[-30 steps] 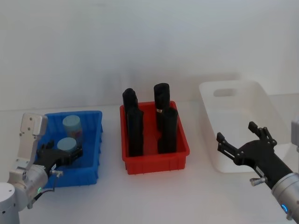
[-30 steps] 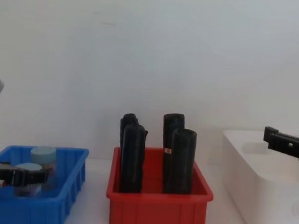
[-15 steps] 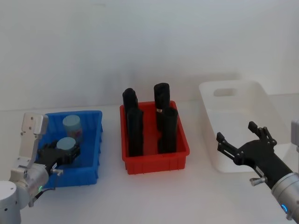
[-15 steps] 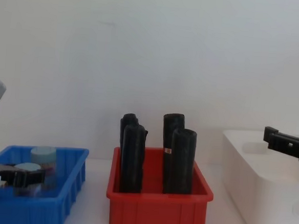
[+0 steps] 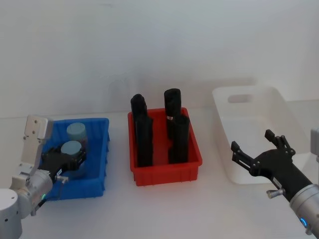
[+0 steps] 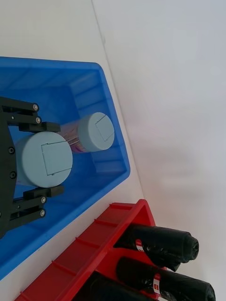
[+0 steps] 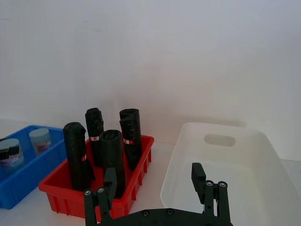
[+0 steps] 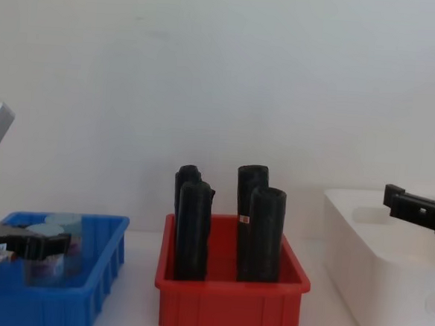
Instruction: Pick the cotton swabs from the blue box and place them into the white box.
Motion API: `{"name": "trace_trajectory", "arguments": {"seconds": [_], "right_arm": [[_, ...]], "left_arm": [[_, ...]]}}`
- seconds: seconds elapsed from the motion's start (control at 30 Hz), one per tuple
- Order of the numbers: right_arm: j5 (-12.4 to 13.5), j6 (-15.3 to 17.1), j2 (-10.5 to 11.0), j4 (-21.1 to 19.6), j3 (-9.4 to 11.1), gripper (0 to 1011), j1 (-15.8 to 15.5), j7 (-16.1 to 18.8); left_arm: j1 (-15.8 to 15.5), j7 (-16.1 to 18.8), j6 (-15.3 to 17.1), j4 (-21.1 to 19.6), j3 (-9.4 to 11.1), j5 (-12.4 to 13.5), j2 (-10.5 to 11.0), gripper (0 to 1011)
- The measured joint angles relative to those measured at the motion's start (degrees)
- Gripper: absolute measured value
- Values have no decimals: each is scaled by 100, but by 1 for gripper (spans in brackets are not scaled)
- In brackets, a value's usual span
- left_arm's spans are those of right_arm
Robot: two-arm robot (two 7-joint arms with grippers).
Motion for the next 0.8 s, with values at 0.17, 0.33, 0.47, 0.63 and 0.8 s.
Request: {"name": "trace_trajectory", "arguments": {"seconds": [0.17, 0.33, 0.47, 0.63, 0.8], "right_arm": [[0, 0, 0, 0, 0, 1002, 0, 0], [0, 0, 0, 0, 0, 1002, 0, 0], [0, 0, 0, 0, 0, 1002, 0, 0], [0, 0, 0, 0, 0, 1002, 0, 0], [0, 0, 1, 0, 0, 1002, 0, 0]], "left_arm": [[60, -57, 131, -331, -34, 37, 61, 670], [131, -170, 400, -801, -79, 65, 147, 670], [172, -289, 630, -1155, -104, 70, 207, 670], [224, -485, 1043, -1697, -128, 28, 277, 670], [266, -593, 1425, -2184, -127, -55, 300, 670]]}}
